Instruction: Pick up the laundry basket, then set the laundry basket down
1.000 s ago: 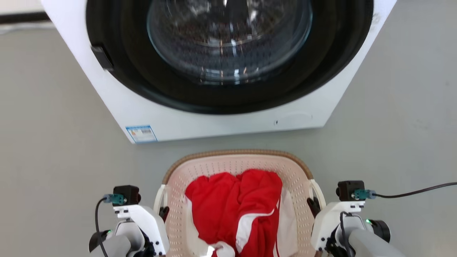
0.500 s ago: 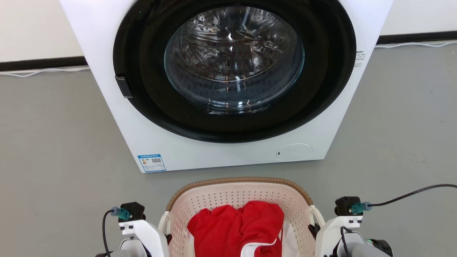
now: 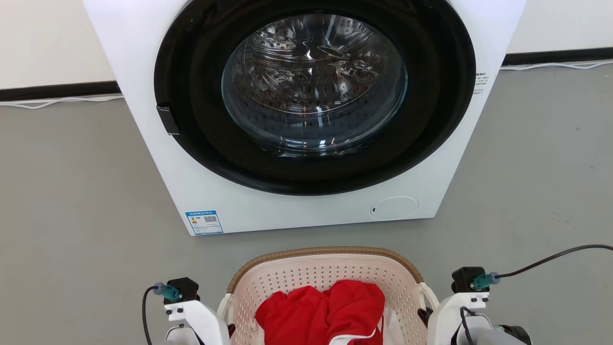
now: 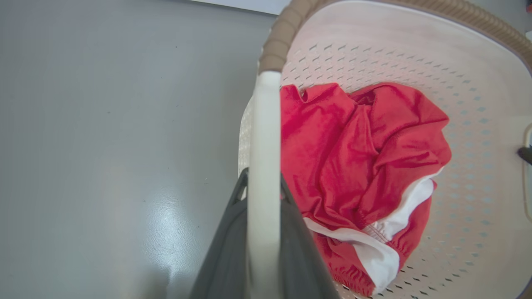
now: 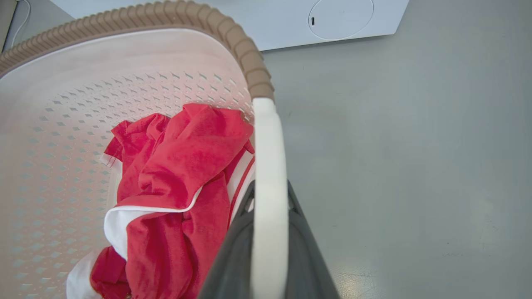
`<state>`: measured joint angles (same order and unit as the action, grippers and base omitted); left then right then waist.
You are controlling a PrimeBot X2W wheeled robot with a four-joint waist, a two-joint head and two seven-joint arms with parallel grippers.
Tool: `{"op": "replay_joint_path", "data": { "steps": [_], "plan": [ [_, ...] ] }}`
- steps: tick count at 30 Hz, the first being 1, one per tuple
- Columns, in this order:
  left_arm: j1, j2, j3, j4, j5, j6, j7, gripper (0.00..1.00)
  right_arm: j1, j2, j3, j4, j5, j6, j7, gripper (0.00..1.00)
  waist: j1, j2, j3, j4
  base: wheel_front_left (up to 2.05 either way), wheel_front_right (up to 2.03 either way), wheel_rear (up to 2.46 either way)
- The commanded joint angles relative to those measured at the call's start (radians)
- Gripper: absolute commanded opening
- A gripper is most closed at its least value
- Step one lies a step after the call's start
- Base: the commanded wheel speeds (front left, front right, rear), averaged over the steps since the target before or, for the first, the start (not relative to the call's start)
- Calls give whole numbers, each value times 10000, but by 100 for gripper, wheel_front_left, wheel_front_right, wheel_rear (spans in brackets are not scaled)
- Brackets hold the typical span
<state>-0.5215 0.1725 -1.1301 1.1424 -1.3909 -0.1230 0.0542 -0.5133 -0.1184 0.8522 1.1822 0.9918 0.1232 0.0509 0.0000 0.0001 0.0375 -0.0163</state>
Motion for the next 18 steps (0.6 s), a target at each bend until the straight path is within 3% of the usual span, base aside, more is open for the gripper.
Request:
{"op": "replay_joint_path", "data": {
  "steps": [1,18],
  "plan": [
    [-304,140,212,-90,-106,-77,-31,0,-77,-14,193,-164,157,75,-124,0,0,-1,11,-4,0,0,0],
    [-377,176,58,-80,-273,-77,-109,0,-222,-21,798,-76,782,75,-328,0,0,-1,78,9,0,0,0]
  ]
}}
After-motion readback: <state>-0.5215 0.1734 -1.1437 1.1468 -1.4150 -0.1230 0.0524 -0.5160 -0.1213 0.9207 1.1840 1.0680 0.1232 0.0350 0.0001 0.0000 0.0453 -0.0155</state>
